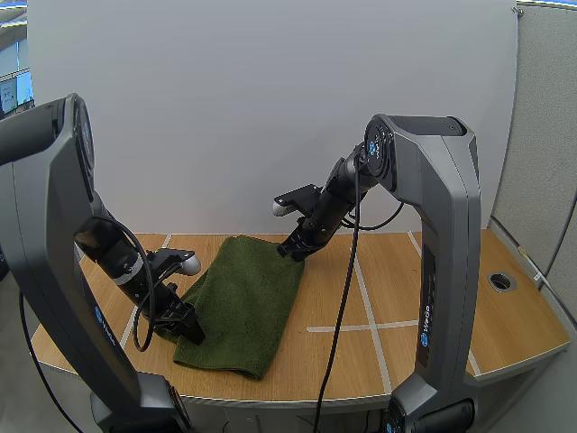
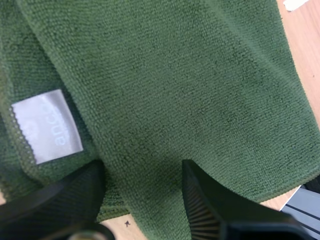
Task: Fold the towel
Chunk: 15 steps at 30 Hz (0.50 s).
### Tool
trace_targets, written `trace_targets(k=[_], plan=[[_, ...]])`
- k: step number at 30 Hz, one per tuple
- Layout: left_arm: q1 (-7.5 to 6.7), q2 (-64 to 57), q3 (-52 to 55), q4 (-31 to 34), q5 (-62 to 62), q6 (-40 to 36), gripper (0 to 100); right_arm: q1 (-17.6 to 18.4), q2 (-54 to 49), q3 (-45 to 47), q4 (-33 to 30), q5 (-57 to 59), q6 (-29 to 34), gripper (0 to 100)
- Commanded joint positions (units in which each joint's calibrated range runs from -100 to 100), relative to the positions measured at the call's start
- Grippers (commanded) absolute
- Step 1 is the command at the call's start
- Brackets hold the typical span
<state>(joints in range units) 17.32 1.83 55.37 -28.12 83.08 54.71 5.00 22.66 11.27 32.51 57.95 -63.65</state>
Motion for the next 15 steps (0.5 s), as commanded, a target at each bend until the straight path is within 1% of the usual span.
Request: trace_targets(k=[1,3,10,11,15], plan=[[-0.25,2.5,0.5,1.3,-3.5,-0.5,70,-0.3,-1.0,0.2,-0.3,-0.1,-0.4,0],[-0.25,2.5,0.5,1.3,-3.0,-0.5,57,-0.3,-1.0,0.2,-0.3,-0.4,-0.4,0],[-0.25,2.5,0.5,1.3,-1.9,-0.5,4,-0.3,-1.0,0.2,-0.3,-0.6,-0.4,0],[-0.25,2.5,0.5,1.3,-1.5,-0.5,0,-0.3,-1.0,0.2,-0.3,-0.6,-0.4,0],[-0.25,2.5,-1.2,1.0,4.4,-0.6,0,-0.3,-1.0,0.2,-0.6,-0.6,-0.4,0]])
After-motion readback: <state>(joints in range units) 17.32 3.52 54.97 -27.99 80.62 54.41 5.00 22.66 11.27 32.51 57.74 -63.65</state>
